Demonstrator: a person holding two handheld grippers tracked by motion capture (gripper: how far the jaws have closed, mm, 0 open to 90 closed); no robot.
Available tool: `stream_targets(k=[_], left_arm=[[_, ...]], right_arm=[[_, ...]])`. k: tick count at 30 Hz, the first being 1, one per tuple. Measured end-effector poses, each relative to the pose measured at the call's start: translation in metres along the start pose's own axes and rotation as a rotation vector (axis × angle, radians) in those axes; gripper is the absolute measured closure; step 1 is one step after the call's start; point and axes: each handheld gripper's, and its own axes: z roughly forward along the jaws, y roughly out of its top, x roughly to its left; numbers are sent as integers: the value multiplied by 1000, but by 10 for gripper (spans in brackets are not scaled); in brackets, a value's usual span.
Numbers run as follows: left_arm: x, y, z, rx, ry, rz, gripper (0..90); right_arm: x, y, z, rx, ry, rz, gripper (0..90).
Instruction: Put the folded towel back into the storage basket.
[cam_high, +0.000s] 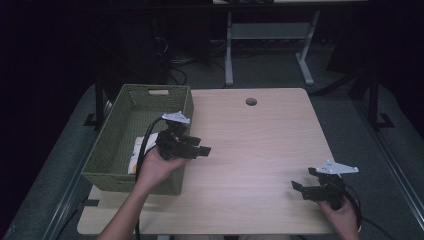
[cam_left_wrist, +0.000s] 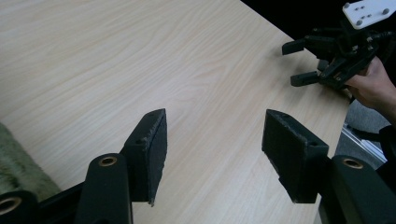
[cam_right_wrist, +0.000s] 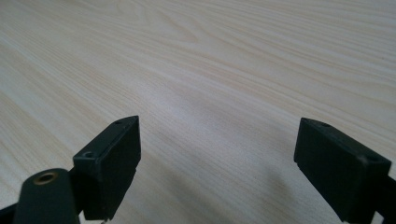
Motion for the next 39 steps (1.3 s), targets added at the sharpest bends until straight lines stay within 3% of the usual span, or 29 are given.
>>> stream_targets(k=[19, 32, 39], left_arm=[[-28, -4, 35, 46, -18, 46, 327], [-39, -10, 53, 37, -22, 42, 286], [-46, -15, 64, 46, -20, 61, 282]], right_arm=[[2, 0, -6, -15, -7, 7, 144], [3, 0, -7, -18, -6, 6, 144], [4, 0, -7, -16, -4, 7, 144]])
